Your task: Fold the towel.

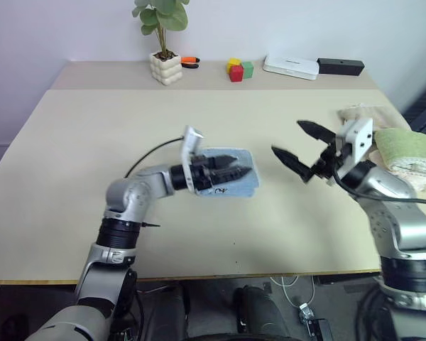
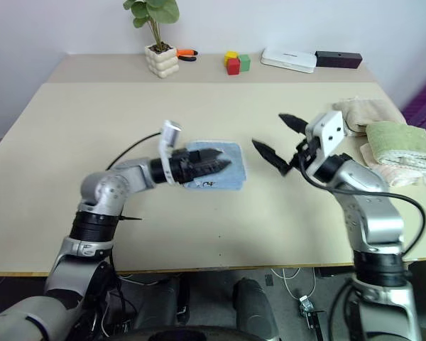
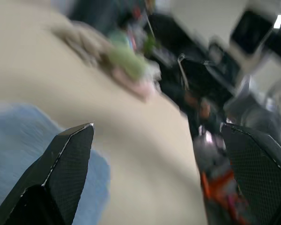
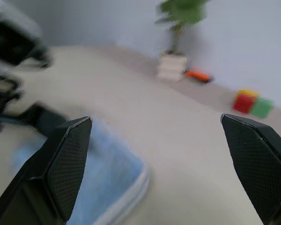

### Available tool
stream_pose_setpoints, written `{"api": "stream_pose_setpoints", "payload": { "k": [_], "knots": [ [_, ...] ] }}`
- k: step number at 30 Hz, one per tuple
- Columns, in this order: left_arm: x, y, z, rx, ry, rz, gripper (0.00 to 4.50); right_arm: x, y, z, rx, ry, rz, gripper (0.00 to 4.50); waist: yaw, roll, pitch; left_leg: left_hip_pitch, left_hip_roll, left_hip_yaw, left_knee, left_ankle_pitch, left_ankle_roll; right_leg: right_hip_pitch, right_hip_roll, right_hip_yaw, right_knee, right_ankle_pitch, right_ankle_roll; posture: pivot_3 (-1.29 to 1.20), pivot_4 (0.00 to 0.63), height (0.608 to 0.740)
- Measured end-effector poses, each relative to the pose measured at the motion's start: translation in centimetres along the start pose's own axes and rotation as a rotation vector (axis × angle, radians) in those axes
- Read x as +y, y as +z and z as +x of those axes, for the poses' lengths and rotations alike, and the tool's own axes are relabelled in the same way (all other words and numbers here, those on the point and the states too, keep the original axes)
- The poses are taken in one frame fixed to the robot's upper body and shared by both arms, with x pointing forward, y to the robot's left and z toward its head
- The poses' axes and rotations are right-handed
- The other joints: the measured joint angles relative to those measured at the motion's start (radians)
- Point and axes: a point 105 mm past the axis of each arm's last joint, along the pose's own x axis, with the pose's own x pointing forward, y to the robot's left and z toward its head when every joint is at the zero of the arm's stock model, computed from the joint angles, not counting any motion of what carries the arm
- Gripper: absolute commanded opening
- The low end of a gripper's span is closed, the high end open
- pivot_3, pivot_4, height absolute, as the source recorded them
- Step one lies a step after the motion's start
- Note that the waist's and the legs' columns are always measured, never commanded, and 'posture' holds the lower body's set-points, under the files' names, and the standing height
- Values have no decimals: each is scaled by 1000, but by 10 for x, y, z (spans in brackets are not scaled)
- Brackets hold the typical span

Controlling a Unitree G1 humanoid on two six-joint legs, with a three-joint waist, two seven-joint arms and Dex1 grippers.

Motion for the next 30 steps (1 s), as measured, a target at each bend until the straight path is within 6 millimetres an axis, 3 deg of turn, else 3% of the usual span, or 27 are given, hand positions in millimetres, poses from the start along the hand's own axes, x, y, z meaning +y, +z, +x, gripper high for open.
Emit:
{"api": "stream_pose_setpoints", "payload": {
  "k": [2,4,7,8,12,17,20,24,26,30],
  "knots": [
    [11,26,-7,-106,80,15,2649,6,-4,13,-31,-51,72,3240,0,0,0,0,0,0,0,0,0,0,0,0,1,0,0,0,150,735],
    [20,37,-12,-169,152,24,1647,14,-12,21,-12,-72,93,2212,2,0,0,0,0,0,-1,0,0,0,0,0,0,0,1,0,150,735],
    [40,31,-16,-211,283,7,15,24,-24,34,9,-161,114,548,2,0,0,0,0,1,0,0,0,0,0,0,0,0,1,0,150,735],
    [43,27,-15,-217,300,-4,0,27,-27,37,13,-180,123,83,2,0,0,0,0,1,0,0,-1,0,0,0,1,0,1,0,150,735],
    [56,10,-4,-232,396,-12,0,48,-44,57,53,-234,199,24,1,0,0,0,0,1,-1,1,-2,0,0,0,1,0,1,0,150,735],
    [63,-1,5,-206,447,21,0,57,-69,69,170,-265,205,24,0,0,0,0,0,1,-1,1,-1,-1,0,0,1,0,1,0,150,735],
    [63,-12,13,-161,458,42,0,69,-90,69,249,-248,197,24,-1,0,0,0,0,1,-2,1,-1,-1,0,0,1,0,1,0,150,735],
    [70,-43,12,-49,499,56,0,73,-116,65,351,-281,180,24,-3,0,0,0,0,1,-2,1,-1,-1,0,0,1,0,1,0,150,735],
    [75,-55,7,10,528,79,0,71,-122,63,374,-303,177,24,-3,0,0,0,0,1,-2,1,-1,-1,0,0,1,0,1,0,150,735],
    [80,-55,1,33,560,116,0,66,-124,60,385,-332,171,24,-2,1,-1,0,0,1,-1,1,-1,0,0,0,1,0,1,0,150,735]
  ]
}}
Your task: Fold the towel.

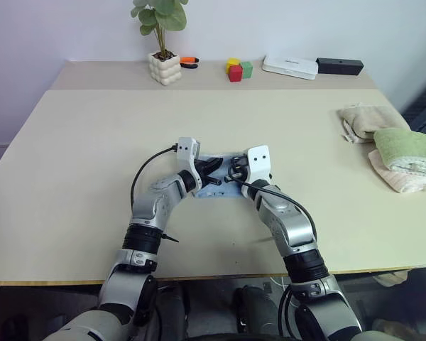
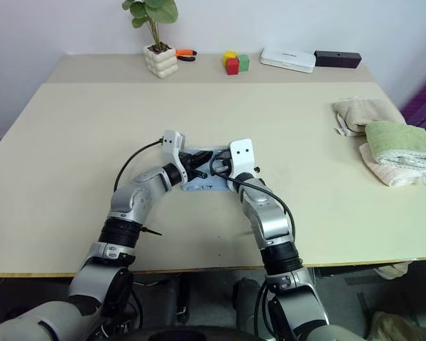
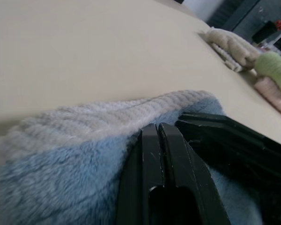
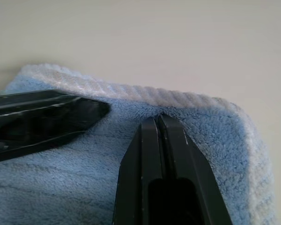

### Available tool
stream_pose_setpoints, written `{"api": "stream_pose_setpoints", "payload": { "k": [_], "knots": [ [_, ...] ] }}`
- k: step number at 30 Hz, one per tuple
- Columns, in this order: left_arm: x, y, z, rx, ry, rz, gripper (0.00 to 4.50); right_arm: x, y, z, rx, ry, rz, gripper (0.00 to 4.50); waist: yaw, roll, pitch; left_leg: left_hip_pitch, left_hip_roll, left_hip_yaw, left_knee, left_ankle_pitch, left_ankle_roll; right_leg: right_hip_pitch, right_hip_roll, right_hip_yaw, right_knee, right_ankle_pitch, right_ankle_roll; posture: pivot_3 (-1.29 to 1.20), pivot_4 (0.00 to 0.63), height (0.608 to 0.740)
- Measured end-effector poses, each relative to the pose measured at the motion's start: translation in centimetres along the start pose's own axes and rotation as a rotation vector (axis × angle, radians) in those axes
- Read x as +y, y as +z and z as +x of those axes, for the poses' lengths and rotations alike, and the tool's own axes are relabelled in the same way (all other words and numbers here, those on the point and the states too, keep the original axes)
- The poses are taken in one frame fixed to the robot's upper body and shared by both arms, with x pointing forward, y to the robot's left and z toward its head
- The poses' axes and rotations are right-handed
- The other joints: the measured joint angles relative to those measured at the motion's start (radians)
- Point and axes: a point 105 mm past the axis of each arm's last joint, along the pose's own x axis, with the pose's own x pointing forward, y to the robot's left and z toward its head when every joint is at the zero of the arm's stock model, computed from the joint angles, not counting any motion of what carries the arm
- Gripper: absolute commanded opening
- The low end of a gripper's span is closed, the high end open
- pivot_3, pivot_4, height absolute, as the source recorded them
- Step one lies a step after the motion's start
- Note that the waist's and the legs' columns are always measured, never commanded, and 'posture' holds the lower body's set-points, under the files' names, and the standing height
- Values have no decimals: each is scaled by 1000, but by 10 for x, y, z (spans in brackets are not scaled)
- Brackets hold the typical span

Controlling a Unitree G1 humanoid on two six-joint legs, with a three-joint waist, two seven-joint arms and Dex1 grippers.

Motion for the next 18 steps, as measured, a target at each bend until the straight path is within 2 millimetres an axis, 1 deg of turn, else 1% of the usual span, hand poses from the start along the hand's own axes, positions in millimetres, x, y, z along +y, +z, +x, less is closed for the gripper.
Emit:
{"api": "stream_pose_setpoints", "payload": {
  "k": [2,7,11,12,13,14,15,16,17,18],
  "knots": [
    [5,1,-2,-1,17,11,0,-6,-3,-2,10,-27,-3,24,1,0,0,0,0,0,0,0,0,0,0,0,0,0,0,0,150,735],
    [7,4,-3,-21,28,12,0,-17,-5,-4,15,-67,5,24,0,0,0,0,0,0,0,0,0,0,0,0,0,0,0,0,150,735],
    [12,6,-6,-33,39,1,0,-18,-5,-4,13,-69,11,24,-1,0,0,0,0,0,0,0,0,0,0,0,0,0,0,0,150,735],
    [13,7,-7,-38,42,-6,0,-18,-4,-4,9,-64,35,530,-1,0,0,0,0,0,0,0,0,0,0,0,0,0,0,0,150,735],
    [14,8,-9,-45,36,-24,250,-19,-4,-5,3,-55,63,833,-1,0,0,0,0,0,0,0,0,0,0,0,0,0,0,0,150,735],
    [14,9,-11,-50,20,-47,556,-21,-3,-5,-1,-51,79,1307,-2,0,0,0,0,0,0,0,0,0,0,0,0,0,0,0,150,735],
    [13,10,-13,-59,6,-68,905,-21,-2,-5,-5,-45,87,1793,-2,0,0,0,0,0,0,0,0,0,0,0,0,0,0,0,150,735],
    [12,11,-15,-68,-7,-84,1398,-21,-1,-6,-12,-35,87,2336,-2,0,0,0,0,0,0,0,0,0,0,0,0,0,0,0,150,735],
    [10,13,-15,-75,-17,-86,1826,-21,2,-6,-20,-26,90,2784,-1,0,0,0,0,0,0,0,0,0,0,0,0,0,0,0,150,735],
    [9,17,-16,-85,-30,-75,2402,-23,6,-7,-36,-19,115,3401,-1,0,0,0,0,0,0,0,0,0,0,0,0,0,0,0,150,735]
  ]
}}
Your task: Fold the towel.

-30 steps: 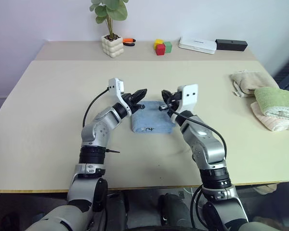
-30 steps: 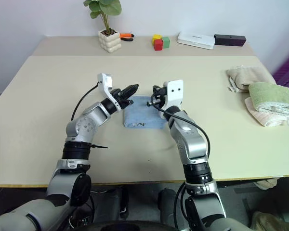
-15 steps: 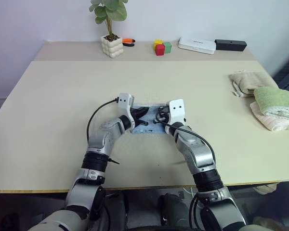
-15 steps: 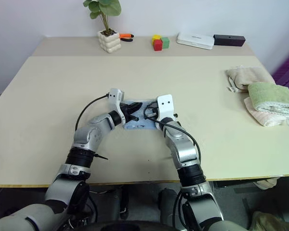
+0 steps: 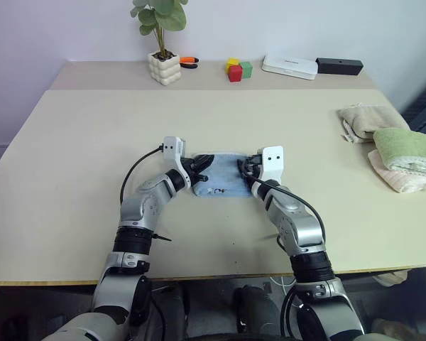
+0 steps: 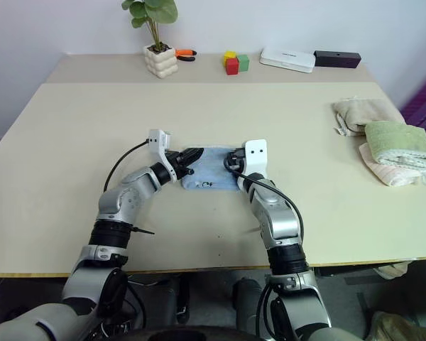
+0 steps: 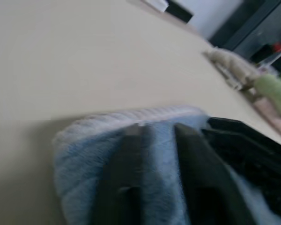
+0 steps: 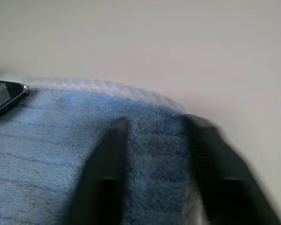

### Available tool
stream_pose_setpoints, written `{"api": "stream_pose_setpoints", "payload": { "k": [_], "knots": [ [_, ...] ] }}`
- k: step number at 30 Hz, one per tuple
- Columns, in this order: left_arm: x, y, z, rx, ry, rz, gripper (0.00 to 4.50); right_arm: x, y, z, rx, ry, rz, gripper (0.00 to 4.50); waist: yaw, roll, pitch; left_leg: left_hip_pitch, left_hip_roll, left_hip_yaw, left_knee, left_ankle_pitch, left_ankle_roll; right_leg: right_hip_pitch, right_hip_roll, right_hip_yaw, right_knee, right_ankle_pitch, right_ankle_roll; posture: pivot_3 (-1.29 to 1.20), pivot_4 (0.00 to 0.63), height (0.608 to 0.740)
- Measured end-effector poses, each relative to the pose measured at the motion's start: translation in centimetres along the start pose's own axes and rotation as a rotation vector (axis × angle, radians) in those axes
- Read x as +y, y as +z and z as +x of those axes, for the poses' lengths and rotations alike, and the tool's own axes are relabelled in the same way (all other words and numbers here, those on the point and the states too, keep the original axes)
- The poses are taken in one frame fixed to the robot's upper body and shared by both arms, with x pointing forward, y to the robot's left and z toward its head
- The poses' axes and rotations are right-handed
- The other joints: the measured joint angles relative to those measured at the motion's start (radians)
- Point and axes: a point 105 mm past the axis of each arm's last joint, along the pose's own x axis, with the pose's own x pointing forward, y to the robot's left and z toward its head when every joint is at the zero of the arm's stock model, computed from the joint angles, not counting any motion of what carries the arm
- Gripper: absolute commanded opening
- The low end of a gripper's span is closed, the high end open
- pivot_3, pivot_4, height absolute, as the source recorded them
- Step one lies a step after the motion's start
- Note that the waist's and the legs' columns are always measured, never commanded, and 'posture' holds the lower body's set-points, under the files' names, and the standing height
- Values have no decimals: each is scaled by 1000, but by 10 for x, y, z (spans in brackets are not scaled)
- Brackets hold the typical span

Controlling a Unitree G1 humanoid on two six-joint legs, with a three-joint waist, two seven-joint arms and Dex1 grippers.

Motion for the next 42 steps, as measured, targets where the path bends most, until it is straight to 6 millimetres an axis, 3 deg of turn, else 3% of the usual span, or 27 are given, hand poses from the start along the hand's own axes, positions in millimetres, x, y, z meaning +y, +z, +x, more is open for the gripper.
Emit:
{"api": "stream_pose_setpoints", "payload": {
  "k": [2,4,5,7,13,17,21,28,35,38,42],
  "knots": [
    [-2,7,-3,-15,-16,25,3383,-6,13,-1,-40,8,41,4349,0,0,0,0,0,0,0,0,0,0,0,0,0,0,0,0,150,735],
    [0,15,-7,-26,-25,50,4335,-15,32,-4,-82,17,48,4500,-1,0,0,0,0,0,0,0,0,0,0,0,0,0,0,0,150,735],
    [2,18,-10,-31,-22,60,4431,-18,40,-5,-98,20,43,4500,0,0,0,0,0,0,-1,0,0,0,0,0,0,0,0,0,150,735],
    [5,24,-16,-31,-40,93,4431,-21,45,-9,-83,42,64,4500,-1,0,0,0,0,0,-1,0,0,-1,0,0,0,0,0,0,150,735],
    [-5,37,-47,-14,-277,277,4431,-22,18,-18,177,132,228,4500,-3,2,1,0,1,1,-2,0,0,-2,0,0,0,0,-1,0,150,735],
    [-10,38,-66,3,-405,312,4431,-36,29,-22,218,119,251,4500,0,2,2,-1,1,1,-2,0,0,-2,-1,0,-1,-2,-3,0,150,735],
    [-9,53,-91,-18,-501,318,4431,-40,34,-26,250,134,290,4500,-4,2,2,-1,1,1,-2,0,0,-3,-1,0,0,-2,-3,0,150,735],
    [-6,69,-109,-54,-515,348,4431,-19,13,-30,373,215,326,4500,-3,3,2,-1,1,1,-2,0,0,-3,-1,0,0,-1,-2,0,150,735],
    [-13,67,-108,-82,-520,346,4431,4,4,-28,407,282,363,4500,-5,3,2,-1,1,1,-2,0,0,-3,0,0,0,0,-1,0,150,735],
    [-17,63,-107,-87,-516,338,4500,12,0,-28,413,301,370,3605,-9,3,2,-1,2,1,-3,0,0,-3,0,0,0,0,-1,0,150,735],
    [-19,63,-107,-84,-515,341,4500,23,-11,-26,436,325,427,1560,-19,3,2,-1,2,1,-3,0,0,-3,1,0,0,0,-1,0,150,735]
  ]
}}
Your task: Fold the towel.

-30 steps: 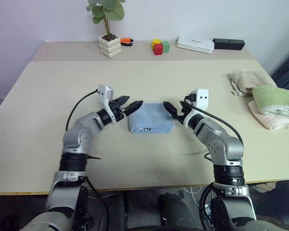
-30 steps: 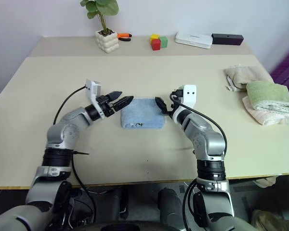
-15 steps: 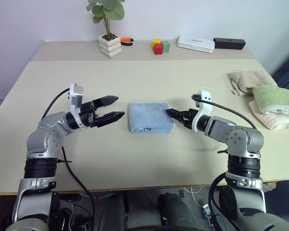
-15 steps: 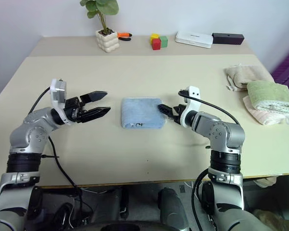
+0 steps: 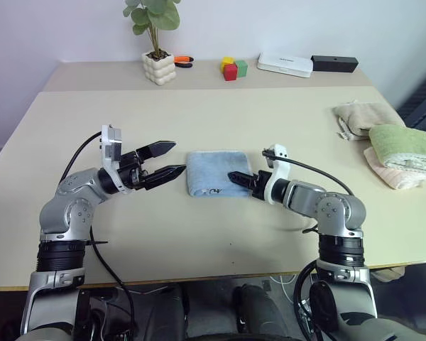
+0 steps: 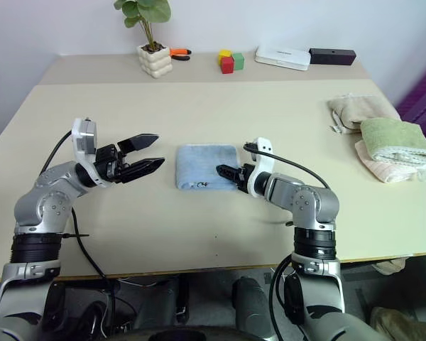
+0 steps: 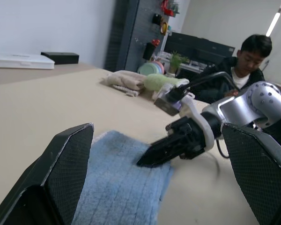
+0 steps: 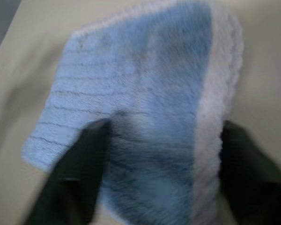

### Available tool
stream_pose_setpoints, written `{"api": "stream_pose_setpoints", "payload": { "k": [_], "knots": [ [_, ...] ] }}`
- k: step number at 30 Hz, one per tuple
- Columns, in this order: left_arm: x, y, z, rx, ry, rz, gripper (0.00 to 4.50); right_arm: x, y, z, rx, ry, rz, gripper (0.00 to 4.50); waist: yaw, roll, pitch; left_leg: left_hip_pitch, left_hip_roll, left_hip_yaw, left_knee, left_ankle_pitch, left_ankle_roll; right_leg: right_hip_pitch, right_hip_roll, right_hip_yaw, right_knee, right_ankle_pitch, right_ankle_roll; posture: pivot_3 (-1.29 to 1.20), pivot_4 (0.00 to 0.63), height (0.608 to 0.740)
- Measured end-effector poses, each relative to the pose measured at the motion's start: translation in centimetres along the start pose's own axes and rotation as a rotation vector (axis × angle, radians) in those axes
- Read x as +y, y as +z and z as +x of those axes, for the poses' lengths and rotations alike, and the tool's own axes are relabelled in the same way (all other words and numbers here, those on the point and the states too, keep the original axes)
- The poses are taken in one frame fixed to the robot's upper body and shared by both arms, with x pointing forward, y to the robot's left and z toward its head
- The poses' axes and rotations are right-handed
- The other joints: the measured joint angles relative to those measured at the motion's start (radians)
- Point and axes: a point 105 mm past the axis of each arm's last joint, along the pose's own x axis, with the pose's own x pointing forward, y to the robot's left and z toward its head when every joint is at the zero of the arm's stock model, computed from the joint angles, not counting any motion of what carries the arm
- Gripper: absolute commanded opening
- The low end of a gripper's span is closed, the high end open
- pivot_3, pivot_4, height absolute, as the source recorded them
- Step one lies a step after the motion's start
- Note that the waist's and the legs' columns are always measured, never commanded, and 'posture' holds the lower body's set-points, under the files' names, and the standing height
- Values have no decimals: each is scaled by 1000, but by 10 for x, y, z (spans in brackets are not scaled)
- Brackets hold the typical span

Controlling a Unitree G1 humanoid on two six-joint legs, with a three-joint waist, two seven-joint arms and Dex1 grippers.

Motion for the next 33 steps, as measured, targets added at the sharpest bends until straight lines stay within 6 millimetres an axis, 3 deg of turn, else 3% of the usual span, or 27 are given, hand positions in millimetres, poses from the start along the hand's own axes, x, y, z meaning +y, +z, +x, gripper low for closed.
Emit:
{"api": "stream_pose_setpoints", "payload": {
  "k": [3,10,14,18,20,24,27,33],
  "knots": [
    [0,0,0,1,4,0,4500,5,-3,5,2,26,37,58,-8,0,0,0,0,0,0,0,0,0,0,0,0,0,0,0,150,735],
    [1,-4,5,-18,1,-21,4500,-14,22,-4,-131,-12,169,19,0,0,0,-1,-1,0,1,0,0,1,-2,0,0,0,0,0,150,735],
    [5,-13,15,-18,-13,-45,4500,-47,56,-32,-354,-142,256,19,12,0,0,-1,-1,0,1,0,0,0,-1,0,-1,0,0,0,150,735],
    [14,-9,25,-35,-29,-13,4500,-86,74,-75,-615,-345,367,19,18,1,1,-1,-1,0,0,0,0,-1,-1,0,-1,0,0,0,150,735],
    [18,-9,29,-43,-38,-8,4500,-103,71,-103,-727,-465,400,19,19,1,1,-2,-1,0,0,0,0,-1,-1,0,-2,0,0,0,150,735],
    [22,-14,38,-52,-65,-23,4500,-116,40,-147,-872,-670,469,19,15,1,1,-3,-1,0,0,0,0,-2,-1,0,-1,0,1,0,150,735],
    [18,-21,45,-52,-97,-34,4500,-117,26,-160,-900,-739,502,19,11,2,1,-3,-1,0,0,0,0,-2,-1,0,-1,0,1,0,150,735],
    [19,-22,48,-42,-120,-39,4500,-101,37,-154,-924,-730,466,19,11,3,1,-3,-1,-1,0,0,0,-2,0,0,0,0,0,0,150,735]
  ]
}}
